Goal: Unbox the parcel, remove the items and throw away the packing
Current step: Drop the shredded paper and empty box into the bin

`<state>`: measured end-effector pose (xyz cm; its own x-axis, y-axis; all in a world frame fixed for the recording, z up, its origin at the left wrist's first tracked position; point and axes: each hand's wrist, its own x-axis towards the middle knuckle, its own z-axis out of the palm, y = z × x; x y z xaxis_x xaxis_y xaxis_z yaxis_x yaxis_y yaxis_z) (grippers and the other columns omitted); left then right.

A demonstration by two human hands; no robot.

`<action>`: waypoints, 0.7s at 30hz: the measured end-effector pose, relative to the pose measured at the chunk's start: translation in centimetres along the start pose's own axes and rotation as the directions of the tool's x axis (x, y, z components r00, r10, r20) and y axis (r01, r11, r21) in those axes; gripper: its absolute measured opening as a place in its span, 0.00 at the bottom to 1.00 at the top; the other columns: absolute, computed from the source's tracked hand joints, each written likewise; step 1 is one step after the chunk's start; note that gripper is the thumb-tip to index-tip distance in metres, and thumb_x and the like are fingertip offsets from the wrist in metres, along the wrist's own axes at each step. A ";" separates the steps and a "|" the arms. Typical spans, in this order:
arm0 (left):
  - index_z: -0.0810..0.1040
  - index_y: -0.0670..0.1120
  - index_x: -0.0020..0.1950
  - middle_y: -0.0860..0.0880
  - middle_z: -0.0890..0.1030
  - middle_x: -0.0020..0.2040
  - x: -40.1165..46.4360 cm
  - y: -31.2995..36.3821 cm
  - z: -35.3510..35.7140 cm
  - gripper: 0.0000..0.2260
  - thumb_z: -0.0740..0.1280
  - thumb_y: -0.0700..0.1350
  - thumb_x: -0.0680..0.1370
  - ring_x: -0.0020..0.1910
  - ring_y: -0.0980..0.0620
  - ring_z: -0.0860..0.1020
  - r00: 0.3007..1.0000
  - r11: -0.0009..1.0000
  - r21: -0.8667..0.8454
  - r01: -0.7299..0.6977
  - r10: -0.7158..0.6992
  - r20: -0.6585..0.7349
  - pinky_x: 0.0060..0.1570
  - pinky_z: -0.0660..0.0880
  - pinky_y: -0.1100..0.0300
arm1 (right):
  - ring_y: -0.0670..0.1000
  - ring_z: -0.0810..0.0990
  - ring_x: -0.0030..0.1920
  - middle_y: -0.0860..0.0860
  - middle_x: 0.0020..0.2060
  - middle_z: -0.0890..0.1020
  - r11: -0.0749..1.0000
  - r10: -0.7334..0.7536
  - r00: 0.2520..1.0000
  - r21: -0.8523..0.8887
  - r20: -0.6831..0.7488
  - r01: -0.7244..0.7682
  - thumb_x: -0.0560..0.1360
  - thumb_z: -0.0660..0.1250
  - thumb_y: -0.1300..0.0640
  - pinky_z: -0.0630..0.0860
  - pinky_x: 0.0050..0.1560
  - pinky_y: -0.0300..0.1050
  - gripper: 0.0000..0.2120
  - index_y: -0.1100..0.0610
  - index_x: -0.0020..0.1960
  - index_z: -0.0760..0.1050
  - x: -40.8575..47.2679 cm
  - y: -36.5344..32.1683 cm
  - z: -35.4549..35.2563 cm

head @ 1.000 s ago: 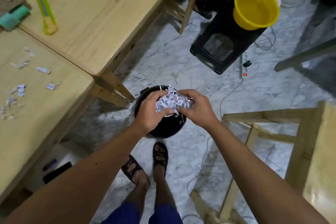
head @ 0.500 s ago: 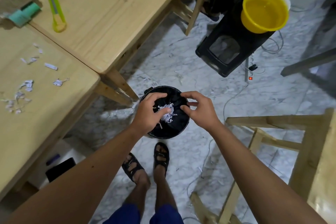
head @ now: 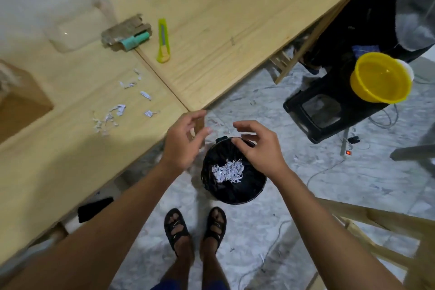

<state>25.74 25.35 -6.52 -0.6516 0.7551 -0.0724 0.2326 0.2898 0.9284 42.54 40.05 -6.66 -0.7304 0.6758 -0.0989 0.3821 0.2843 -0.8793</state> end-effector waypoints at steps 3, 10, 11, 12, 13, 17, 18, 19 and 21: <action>0.78 0.44 0.70 0.49 0.82 0.65 0.6 0.0 -5.4 0.21 0.76 0.43 0.77 0.65 0.54 0.81 0.989 0.999 0.038 -0.015 0.021 -0.145 0.65 0.78 0.60 | 0.44 0.83 0.58 0.46 0.57 0.84 0.995 -0.096 0.994 0.007 0.045 0.096 0.75 0.76 0.60 0.82 0.59 0.44 0.15 0.55 0.62 0.82 3.1 -3.5 2.3; 0.78 0.46 0.69 0.50 0.83 0.65 -0.3 -2.4 -15.3 0.22 0.77 0.46 0.76 0.65 0.54 0.81 0.938 0.989 0.145 0.038 0.014 -0.346 0.70 0.76 0.54 | 0.43 0.82 0.57 0.44 0.58 0.83 0.981 -0.185 0.957 -0.021 0.222 0.195 0.73 0.79 0.56 0.81 0.59 0.44 0.21 0.50 0.65 0.80 8.1 -8.8 8.6; 0.78 0.46 0.69 0.50 0.82 0.65 -0.7 -2.9 -16.3 0.22 0.77 0.47 0.76 0.65 0.54 0.80 0.931 0.987 0.154 0.052 0.007 -0.365 0.70 0.75 0.54 | 0.44 0.82 0.57 0.44 0.59 0.83 0.976 -0.196 0.947 -0.041 0.253 0.213 0.72 0.79 0.56 0.81 0.59 0.44 0.23 0.50 0.66 0.80 8.5 -9.3 9.5; 0.78 0.45 0.69 0.49 0.82 0.66 -1.2 -3.4 -17.1 0.23 0.77 0.47 0.76 0.66 0.53 0.80 0.921 0.982 0.182 0.051 0.024 -0.388 0.70 0.75 0.55 | 0.45 0.81 0.57 0.45 0.60 0.82 0.968 -0.217 0.934 -0.064 0.283 0.244 0.72 0.79 0.57 0.81 0.60 0.46 0.24 0.50 0.67 0.79 8.8 -9.6 10.4; 0.78 0.43 0.69 0.48 0.82 0.66 -1.7 -4.0 -17.8 0.23 0.77 0.46 0.76 0.68 0.51 0.79 0.910 0.972 0.233 0.033 0.068 -0.410 0.70 0.75 0.55 | 0.46 0.80 0.58 0.45 0.61 0.81 0.954 -0.244 0.919 -0.093 0.308 0.285 0.71 0.79 0.57 0.80 0.59 0.48 0.26 0.51 0.67 0.79 9.1 -9.8 11.3; 0.76 0.39 0.68 0.42 0.80 0.67 -3.4 -6.3 -19.8 0.24 0.78 0.44 0.76 0.71 0.44 0.77 0.860 0.946 0.326 -0.002 0.167 -0.482 0.70 0.74 0.54 | 0.54 0.77 0.64 0.50 0.68 0.76 0.903 -0.305 0.880 -0.184 0.364 0.389 0.70 0.80 0.54 0.80 0.58 0.52 0.31 0.52 0.71 0.76 10.5 -10.2 14.4; 0.76 0.39 0.69 0.43 0.79 0.68 -3.8 -6.9 -20.4 0.25 0.78 0.46 0.75 0.71 0.44 0.76 0.858 0.942 0.336 0.019 0.157 -0.490 0.70 0.73 0.52 | 0.54 0.77 0.65 0.51 0.70 0.74 0.897 -0.307 0.877 -0.194 0.370 0.396 0.70 0.80 0.54 0.79 0.58 0.49 0.32 0.52 0.72 0.75 10.9 -10.2 15.0; 0.75 0.40 0.70 0.44 0.79 0.69 -4.1 -7.6 -20.9 0.28 0.78 0.48 0.75 0.72 0.45 0.75 0.863 0.935 0.350 0.050 0.137 -0.487 0.71 0.73 0.52 | 0.54 0.77 0.64 0.52 0.70 0.74 0.894 -0.307 0.877 -0.205 0.371 0.399 0.70 0.80 0.54 0.78 0.58 0.47 0.32 0.53 0.73 0.75 11.2 -10.4 15.5; 0.72 0.43 0.74 0.45 0.76 0.73 -4.9 -8.8 -21.8 0.33 0.78 0.54 0.73 0.77 0.48 0.70 0.891 0.920 0.374 0.117 0.070 -0.449 0.75 0.68 0.53 | 0.52 0.80 0.59 0.52 0.68 0.76 0.897 -0.293 0.886 -0.217 0.358 0.385 0.71 0.80 0.55 0.77 0.58 0.44 0.30 0.54 0.71 0.77 11.9 -10.9 16.3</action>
<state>11.17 6.28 -6.45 -0.8883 0.4290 0.1636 0.4082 0.5747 0.7093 20.48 33.89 -5.87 -0.9623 0.2718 0.0035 0.1846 0.6626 -0.7259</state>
